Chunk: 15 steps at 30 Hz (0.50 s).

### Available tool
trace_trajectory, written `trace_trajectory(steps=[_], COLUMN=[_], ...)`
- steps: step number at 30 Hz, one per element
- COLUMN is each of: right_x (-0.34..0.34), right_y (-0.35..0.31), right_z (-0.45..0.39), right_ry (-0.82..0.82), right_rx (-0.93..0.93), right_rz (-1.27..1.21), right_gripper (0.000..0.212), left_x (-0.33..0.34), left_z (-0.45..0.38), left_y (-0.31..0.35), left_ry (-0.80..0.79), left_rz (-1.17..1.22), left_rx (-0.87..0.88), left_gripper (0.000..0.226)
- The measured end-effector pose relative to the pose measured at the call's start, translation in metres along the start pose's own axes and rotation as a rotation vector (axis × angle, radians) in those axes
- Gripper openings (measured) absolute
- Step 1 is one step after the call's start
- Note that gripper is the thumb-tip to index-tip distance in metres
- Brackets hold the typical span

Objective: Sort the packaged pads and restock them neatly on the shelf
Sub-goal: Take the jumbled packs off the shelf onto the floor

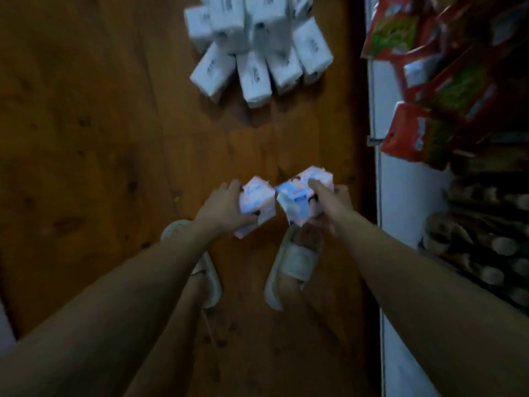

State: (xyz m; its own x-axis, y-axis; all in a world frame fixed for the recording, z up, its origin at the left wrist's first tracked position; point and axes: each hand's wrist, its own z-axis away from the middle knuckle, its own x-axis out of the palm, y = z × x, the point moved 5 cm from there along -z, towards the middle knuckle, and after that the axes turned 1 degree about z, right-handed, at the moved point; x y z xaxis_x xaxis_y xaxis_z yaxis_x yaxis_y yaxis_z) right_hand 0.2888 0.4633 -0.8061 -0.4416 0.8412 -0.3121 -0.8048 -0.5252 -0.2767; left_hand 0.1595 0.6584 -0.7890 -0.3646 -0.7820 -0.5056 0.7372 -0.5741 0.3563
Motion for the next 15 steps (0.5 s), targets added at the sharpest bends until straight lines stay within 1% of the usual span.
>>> trace_trajectory(steps=[3, 5, 8, 10, 12, 13, 15], right_x=[0.033, 0.047, 0.06, 0.067, 0.071, 0.072, 0.07], right_y=[-0.004, -0.014, -0.027, -0.03, -0.031, -0.029, -0.026], right_z=[-0.051, -0.076, -0.101, -0.11, -0.108, -0.105, -0.092], right_ry=[-0.008, 0.005, 0.012, -0.01, -0.021, -0.034, -0.065], right_rx=[-0.003, -0.022, -0.044, -0.052, -0.059, -0.058, -0.054], right_rz=[-0.025, -0.003, -0.022, -0.042, -0.046, -0.046, -0.035], right_gripper=[0.052, 0.051, 0.045, 0.041, 0.041, 0.042, 0.042], left_x=[0.009, 0.01, 0.008, 0.004, -0.003, -0.006, -0.011], left_z=[-0.056, -0.083, -0.113, -0.122, -0.124, -0.121, -0.112], left_y=[-0.026, -0.034, -0.039, -0.039, -0.037, -0.035, -0.03], left_ry=[0.063, 0.11, 0.125, 0.15, 0.217, 0.242, 0.229], left_rz=[-0.016, -0.032, -0.032, 0.001, 0.026, 0.031, 0.052], left_rx=[-0.021, 0.001, 0.044, 0.038, 0.037, 0.031, 0.025], left_gripper=[0.07, 0.07, 0.067, 0.058, 0.049, 0.05, 0.06])
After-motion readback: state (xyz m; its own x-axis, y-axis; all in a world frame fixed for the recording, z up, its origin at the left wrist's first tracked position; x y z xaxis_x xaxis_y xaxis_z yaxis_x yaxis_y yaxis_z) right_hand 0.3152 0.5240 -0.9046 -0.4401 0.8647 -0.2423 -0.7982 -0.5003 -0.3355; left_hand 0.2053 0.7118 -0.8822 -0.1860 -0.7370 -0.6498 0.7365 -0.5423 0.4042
